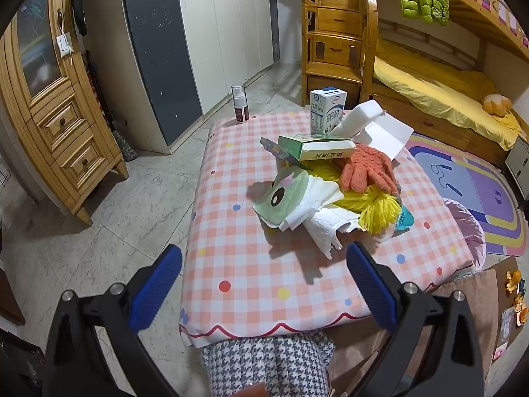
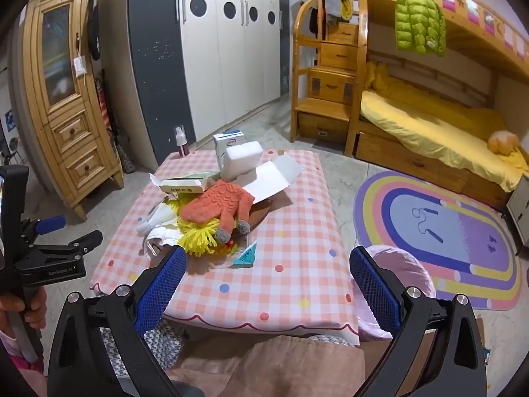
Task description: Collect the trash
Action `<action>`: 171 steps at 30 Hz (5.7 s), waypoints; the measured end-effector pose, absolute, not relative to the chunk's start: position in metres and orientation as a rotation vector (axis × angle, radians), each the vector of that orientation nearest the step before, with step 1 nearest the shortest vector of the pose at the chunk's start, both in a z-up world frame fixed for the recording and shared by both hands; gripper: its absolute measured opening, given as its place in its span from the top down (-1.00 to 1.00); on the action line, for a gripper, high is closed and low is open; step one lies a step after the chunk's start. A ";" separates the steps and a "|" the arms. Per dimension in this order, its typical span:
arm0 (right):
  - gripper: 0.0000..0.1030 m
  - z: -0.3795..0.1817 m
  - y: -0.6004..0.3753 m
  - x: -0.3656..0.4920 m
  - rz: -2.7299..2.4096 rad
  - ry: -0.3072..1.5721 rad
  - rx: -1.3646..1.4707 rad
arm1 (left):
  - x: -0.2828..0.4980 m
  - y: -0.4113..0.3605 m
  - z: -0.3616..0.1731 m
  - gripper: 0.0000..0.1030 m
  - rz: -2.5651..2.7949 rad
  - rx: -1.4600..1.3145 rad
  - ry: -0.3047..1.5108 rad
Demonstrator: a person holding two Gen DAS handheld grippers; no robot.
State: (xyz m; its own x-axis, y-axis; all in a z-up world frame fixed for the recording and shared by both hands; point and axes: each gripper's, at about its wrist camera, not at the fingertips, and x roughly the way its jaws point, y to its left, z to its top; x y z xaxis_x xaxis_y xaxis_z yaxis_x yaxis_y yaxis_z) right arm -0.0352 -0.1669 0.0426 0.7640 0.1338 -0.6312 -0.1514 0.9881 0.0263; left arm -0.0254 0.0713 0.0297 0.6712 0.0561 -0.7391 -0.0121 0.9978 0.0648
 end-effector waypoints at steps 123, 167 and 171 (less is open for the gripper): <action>-0.20 0.018 -0.090 0.053 0.339 0.650 -0.126 | 0.019 0.114 0.018 0.95 -0.062 -0.131 0.722; -0.51 0.034 -0.062 0.084 0.366 0.602 -0.065 | 0.035 0.117 0.020 0.95 -0.095 -0.124 0.710; -0.51 0.042 -0.082 0.055 0.375 0.586 -0.034 | 0.019 0.091 0.027 0.95 -0.168 -0.116 0.707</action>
